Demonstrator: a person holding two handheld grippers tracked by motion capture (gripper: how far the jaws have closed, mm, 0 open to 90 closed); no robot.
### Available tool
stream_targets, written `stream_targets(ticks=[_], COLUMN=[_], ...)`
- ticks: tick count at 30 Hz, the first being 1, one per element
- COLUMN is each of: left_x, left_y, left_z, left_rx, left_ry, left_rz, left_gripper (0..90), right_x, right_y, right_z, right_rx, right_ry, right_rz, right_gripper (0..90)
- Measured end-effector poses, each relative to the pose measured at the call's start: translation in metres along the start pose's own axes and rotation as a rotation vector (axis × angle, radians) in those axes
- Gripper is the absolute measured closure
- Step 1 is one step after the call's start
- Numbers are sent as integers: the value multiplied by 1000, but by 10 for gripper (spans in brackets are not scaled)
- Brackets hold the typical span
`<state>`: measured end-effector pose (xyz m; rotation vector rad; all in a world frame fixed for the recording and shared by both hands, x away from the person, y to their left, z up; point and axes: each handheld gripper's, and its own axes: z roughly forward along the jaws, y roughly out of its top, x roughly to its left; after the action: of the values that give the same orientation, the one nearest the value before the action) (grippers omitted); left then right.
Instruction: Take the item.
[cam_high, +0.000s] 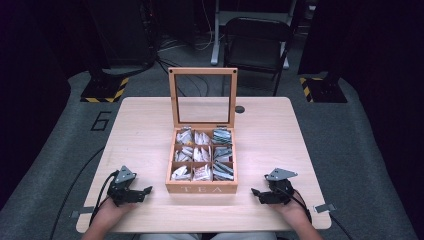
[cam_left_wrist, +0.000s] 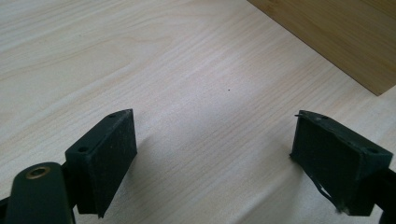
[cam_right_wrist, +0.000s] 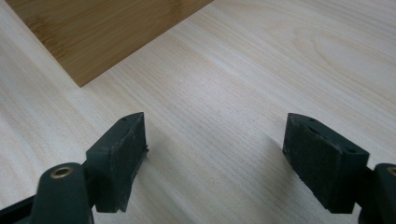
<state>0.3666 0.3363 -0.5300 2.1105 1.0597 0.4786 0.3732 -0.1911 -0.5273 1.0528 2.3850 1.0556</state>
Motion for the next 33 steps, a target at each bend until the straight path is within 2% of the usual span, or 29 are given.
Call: stream_targets(ticks=[8, 10, 14, 16, 19, 22, 26, 33], left_x=[0, 0, 0, 0, 0, 0, 0, 0], left_y=[0, 0, 0, 0, 0, 0, 0, 0], left_z=[0, 0, 0, 0, 0, 0, 0, 0], left_rx=[0, -1, -1, -1, -1, -1, -1, -1], left_ry=[0, -2, -2, -2, -3, -2, -2, -1], left_rz=[0, 0, -1, 0, 0, -1, -1, -1], left_gripper=[137, 137, 137, 137, 137, 137, 137, 137], right_x=[-1, 0, 2, 4, 4, 7, 7, 11], right_y=[2, 3, 6, 8, 9, 11, 12, 15], right_z=[-3, -5, -8, -9, -11, -12, -13, -13], right_rx=[16, 20, 12, -1, -8, -10, -12, -11], right_ry=[7, 4, 0, 0, 5, 19, 28, 36], right_rz=[-7, -55, -80, -57, -67, -43, -62, -59], right_gripper=[343, 344, 348, 349, 350, 355, 359, 378])
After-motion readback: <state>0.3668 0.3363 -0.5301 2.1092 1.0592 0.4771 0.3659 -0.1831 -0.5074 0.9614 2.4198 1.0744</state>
